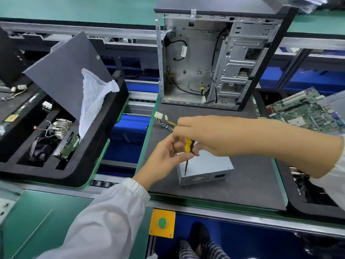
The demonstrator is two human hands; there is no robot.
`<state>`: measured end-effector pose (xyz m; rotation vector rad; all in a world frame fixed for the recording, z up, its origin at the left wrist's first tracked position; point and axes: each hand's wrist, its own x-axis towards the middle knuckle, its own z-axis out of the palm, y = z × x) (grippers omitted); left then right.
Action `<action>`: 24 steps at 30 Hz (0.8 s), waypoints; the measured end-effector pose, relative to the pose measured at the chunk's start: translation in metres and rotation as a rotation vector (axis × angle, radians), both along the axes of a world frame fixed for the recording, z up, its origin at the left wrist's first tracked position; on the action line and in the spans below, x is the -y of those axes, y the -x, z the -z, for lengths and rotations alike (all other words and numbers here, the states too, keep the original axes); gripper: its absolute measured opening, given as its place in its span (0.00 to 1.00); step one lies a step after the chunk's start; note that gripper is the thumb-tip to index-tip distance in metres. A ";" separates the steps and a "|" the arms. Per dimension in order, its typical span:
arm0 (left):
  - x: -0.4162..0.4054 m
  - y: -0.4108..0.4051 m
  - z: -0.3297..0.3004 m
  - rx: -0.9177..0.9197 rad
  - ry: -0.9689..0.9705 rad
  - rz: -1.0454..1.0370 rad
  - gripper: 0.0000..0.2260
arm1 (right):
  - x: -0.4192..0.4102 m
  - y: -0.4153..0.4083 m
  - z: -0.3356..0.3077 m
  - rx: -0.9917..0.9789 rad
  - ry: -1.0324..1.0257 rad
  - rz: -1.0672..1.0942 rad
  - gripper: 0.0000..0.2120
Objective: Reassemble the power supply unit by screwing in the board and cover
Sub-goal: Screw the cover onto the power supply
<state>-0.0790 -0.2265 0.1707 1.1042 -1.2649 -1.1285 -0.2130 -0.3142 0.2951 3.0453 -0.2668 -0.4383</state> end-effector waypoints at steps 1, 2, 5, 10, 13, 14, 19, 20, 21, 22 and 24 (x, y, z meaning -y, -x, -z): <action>-0.001 -0.002 -0.001 0.020 -0.001 0.045 0.13 | 0.000 0.001 0.000 -0.033 0.001 -0.027 0.15; -0.002 -0.005 -0.002 0.027 -0.005 0.078 0.13 | -0.001 0.001 0.001 -0.032 0.036 -0.031 0.16; -0.003 -0.004 -0.002 0.068 0.000 0.038 0.14 | -0.004 0.001 0.007 -0.001 0.097 -0.001 0.15; 0.002 0.010 0.008 0.150 0.045 -0.188 0.14 | -0.009 0.001 0.007 0.040 0.108 0.075 0.13; 0.002 0.010 0.006 0.112 0.024 -0.147 0.11 | -0.011 0.004 0.011 0.031 0.127 0.165 0.10; 0.002 0.010 0.004 0.105 0.010 -0.126 0.10 | -0.012 0.005 0.012 0.038 0.133 0.183 0.10; 0.006 0.016 -0.011 0.178 -0.067 0.023 0.08 | -0.010 0.017 0.013 0.110 0.055 0.256 0.08; 0.009 0.018 -0.016 0.234 -0.064 0.047 0.11 | -0.004 0.026 0.010 0.150 -0.008 0.267 0.07; 0.012 0.020 -0.020 0.285 -0.062 0.053 0.17 | 0.004 0.038 0.004 0.227 -0.086 0.298 0.06; 0.013 0.020 -0.023 0.313 -0.058 0.020 0.25 | 0.014 0.053 -0.001 0.348 -0.163 0.357 0.04; 0.012 0.020 -0.025 0.289 -0.019 -0.123 0.28 | 0.033 0.093 -0.003 0.671 -0.298 0.543 0.02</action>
